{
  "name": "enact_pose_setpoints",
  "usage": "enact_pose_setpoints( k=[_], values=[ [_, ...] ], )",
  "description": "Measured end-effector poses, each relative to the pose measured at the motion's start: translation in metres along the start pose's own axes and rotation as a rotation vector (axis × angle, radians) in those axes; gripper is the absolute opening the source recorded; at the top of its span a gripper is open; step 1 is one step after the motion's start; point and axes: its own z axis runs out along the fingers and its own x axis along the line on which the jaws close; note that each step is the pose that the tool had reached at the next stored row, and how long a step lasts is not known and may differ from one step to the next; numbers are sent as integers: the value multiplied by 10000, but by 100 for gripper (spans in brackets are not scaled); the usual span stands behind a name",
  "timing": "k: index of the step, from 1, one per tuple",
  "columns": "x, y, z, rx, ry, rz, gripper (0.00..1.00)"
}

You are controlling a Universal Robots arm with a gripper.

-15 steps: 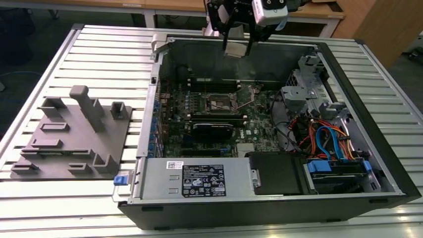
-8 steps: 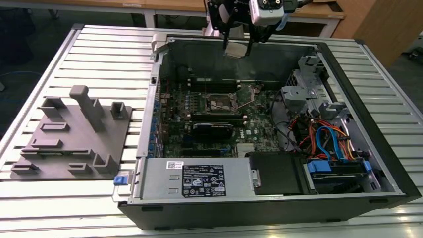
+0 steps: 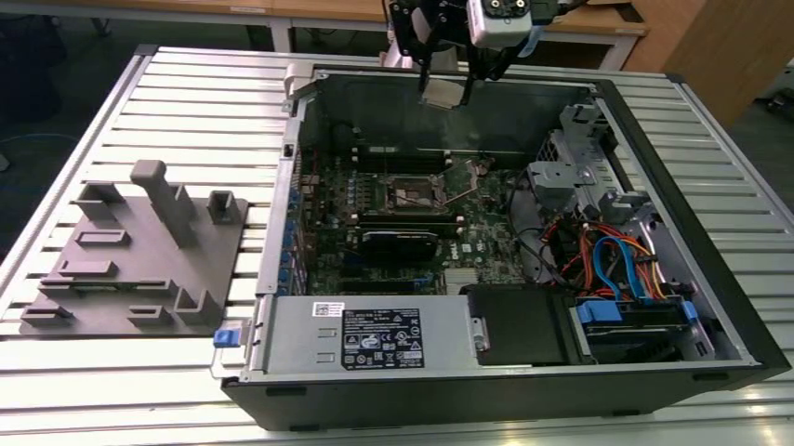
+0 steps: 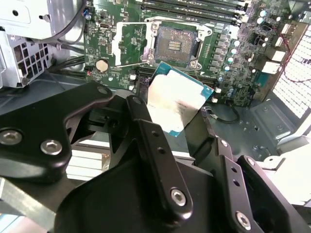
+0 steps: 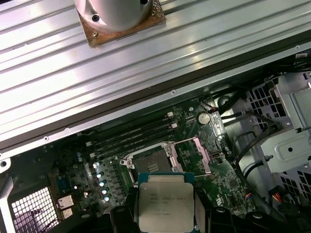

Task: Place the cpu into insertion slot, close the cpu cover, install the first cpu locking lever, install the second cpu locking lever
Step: 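Place the cpu into insertion slot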

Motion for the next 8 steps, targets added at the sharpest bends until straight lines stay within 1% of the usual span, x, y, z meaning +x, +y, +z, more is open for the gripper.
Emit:
enact_pose_setpoints(
  k=[8],
  values=[
    [0,0,0,0,0,2,54]
  ],
)
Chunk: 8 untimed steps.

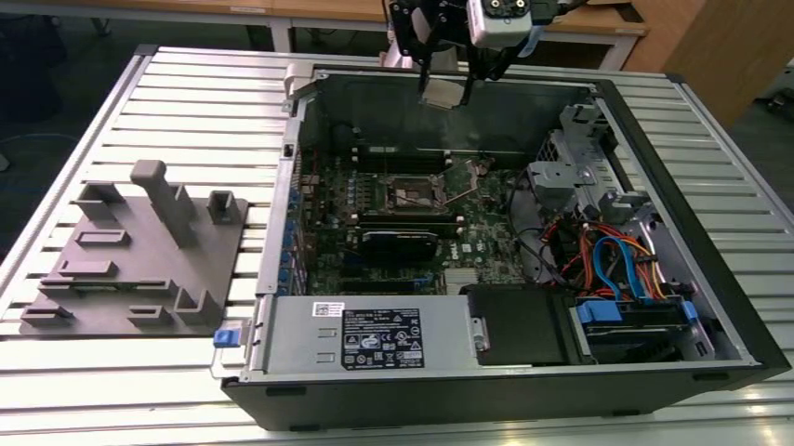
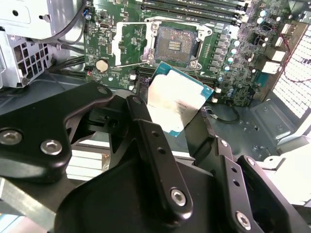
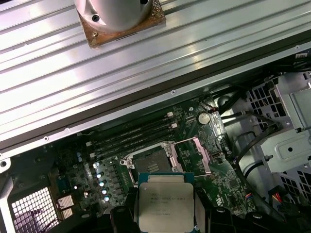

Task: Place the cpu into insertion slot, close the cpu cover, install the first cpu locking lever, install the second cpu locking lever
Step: 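Place the cpu into insertion slot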

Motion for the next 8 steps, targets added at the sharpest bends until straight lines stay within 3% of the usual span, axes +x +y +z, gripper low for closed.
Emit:
enact_pose_setpoints(
  k=[4,8],
  values=[
    [0,0,0,2,-15,151,54],
    [0,0,5,-10,-67,736,54]
  ],
)
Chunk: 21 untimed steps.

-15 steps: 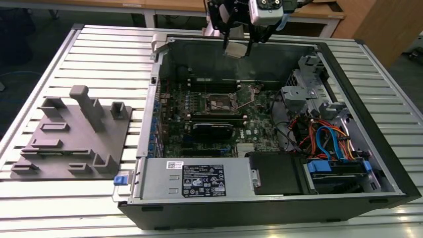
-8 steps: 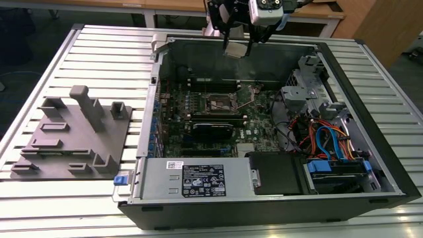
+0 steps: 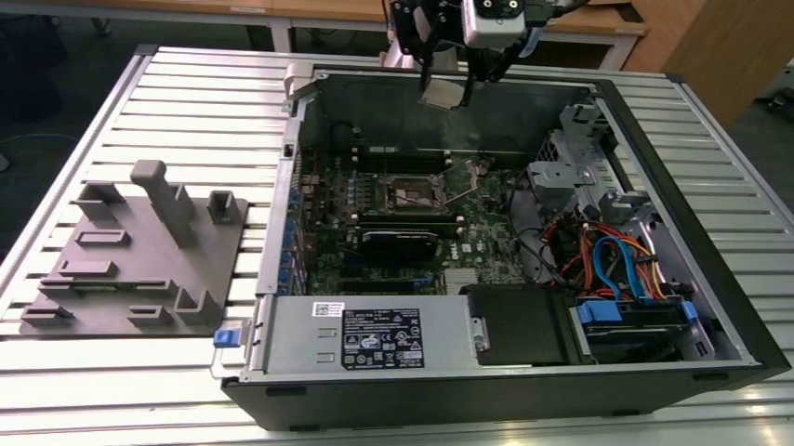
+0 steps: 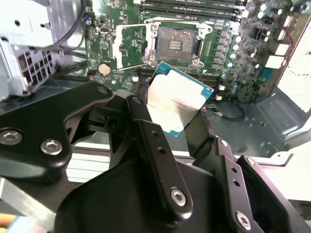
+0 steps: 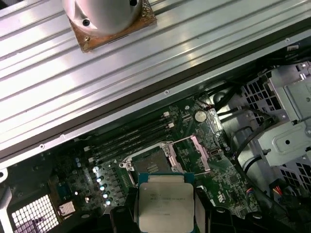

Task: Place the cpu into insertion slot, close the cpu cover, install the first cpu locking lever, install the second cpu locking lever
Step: 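Place the cpu into insertion slot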

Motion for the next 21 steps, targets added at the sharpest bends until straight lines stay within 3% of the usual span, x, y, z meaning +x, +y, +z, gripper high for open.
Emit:
enact_pose_setpoints(
  k=[6,21],
  values=[
    [0,-2,10,-11,-94,1019,54],
    [0,-1,11,-13,-99,1060,54]
  ],
)
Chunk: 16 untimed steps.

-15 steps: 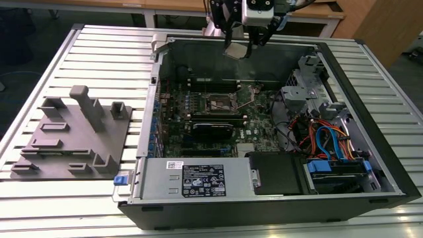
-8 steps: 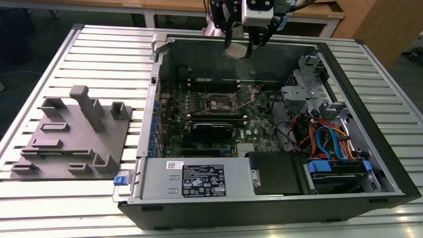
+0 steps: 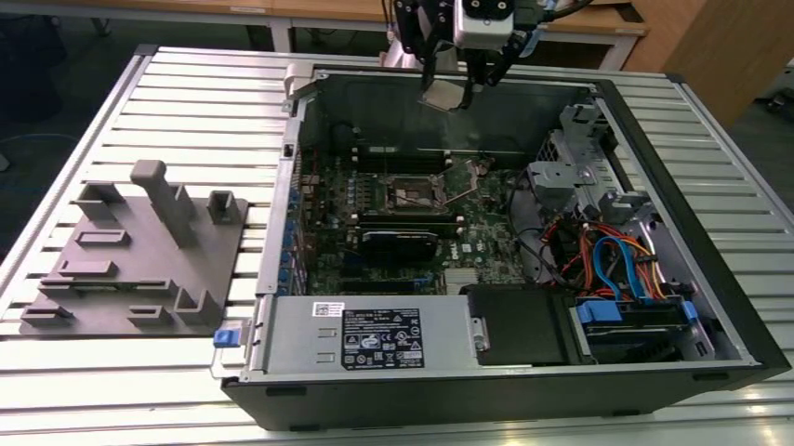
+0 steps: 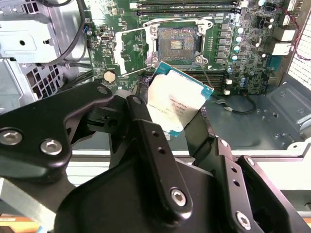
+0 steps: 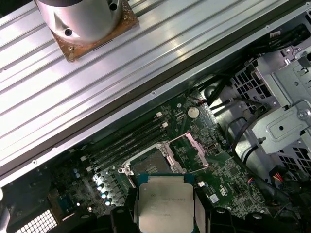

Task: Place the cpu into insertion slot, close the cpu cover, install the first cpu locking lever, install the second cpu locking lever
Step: 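Place the cpu into insertion slot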

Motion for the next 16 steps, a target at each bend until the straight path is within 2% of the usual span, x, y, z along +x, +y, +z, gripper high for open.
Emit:
enact_pose_setpoints(
  k=[3,8,14,16],
  values=[
    [2,-1,0,-2,-15,166,54],
    [3,2,2,-16,-76,855,54],
    [8,-2,10,-21,-98,1099,54],
    [8,-2,13,-26,-126,1412,54]
  ],
)
